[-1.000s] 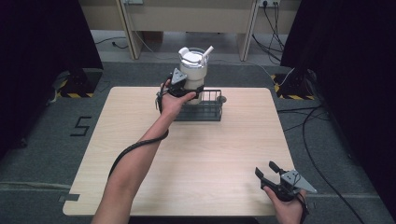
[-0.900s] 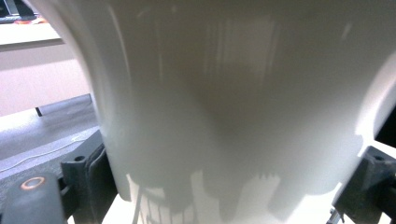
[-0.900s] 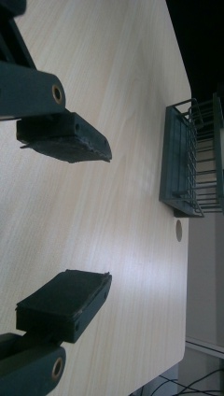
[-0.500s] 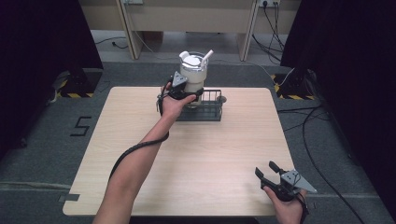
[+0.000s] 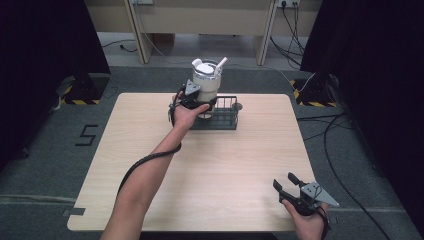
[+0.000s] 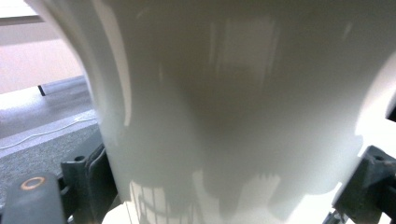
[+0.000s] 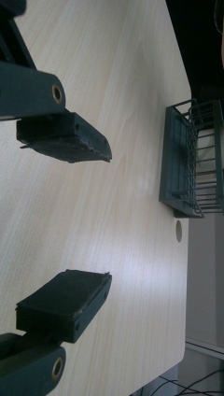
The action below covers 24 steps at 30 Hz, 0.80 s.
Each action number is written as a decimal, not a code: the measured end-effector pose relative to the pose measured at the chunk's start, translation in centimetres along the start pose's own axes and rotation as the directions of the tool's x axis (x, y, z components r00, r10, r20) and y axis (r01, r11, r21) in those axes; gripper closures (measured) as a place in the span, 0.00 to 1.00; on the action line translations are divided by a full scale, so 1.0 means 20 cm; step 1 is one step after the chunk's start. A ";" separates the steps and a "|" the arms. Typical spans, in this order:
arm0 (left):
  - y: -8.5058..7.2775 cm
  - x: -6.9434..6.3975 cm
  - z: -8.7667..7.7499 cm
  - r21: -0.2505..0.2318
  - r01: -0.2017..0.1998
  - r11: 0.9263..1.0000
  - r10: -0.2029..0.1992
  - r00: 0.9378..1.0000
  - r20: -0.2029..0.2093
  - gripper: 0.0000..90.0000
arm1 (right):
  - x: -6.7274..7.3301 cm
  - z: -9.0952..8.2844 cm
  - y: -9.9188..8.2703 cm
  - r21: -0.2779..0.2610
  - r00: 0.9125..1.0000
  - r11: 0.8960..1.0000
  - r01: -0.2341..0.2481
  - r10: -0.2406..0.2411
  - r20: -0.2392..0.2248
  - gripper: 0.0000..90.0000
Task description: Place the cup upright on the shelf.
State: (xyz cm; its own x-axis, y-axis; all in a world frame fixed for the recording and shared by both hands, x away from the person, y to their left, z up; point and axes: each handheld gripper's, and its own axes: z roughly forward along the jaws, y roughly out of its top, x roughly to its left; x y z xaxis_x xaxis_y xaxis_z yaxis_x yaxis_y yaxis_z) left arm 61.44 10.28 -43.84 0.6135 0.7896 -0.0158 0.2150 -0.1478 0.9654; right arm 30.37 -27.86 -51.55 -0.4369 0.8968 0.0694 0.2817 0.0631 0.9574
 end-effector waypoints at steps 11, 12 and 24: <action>-0.02 0.00 0.01 0.018 0.001 1.000 0.000 1.000 -0.004 0.12 | 0.00 0.00 0.00 -0.002 1.000 1.000 0.002 -0.002 -0.001 0.39; -0.02 -0.01 0.02 0.022 -0.002 1.000 0.002 1.000 -0.001 0.12 | 0.00 0.00 0.00 -0.002 1.000 1.000 0.002 -0.002 -0.002 0.39; -0.04 0.00 0.02 0.027 0.009 1.000 -0.009 1.000 0.001 0.12 | 0.00 0.00 0.00 0.001 1.000 1.000 0.004 -0.004 -0.005 0.39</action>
State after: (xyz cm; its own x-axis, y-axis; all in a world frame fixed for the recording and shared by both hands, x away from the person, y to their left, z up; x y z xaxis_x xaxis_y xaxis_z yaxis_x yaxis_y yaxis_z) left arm 61.53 10.23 -44.74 0.6125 0.7900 -0.0252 0.2414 -0.1566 0.9577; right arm 30.35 -27.82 -51.53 -0.4422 0.8944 0.0675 0.2806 0.0665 0.9575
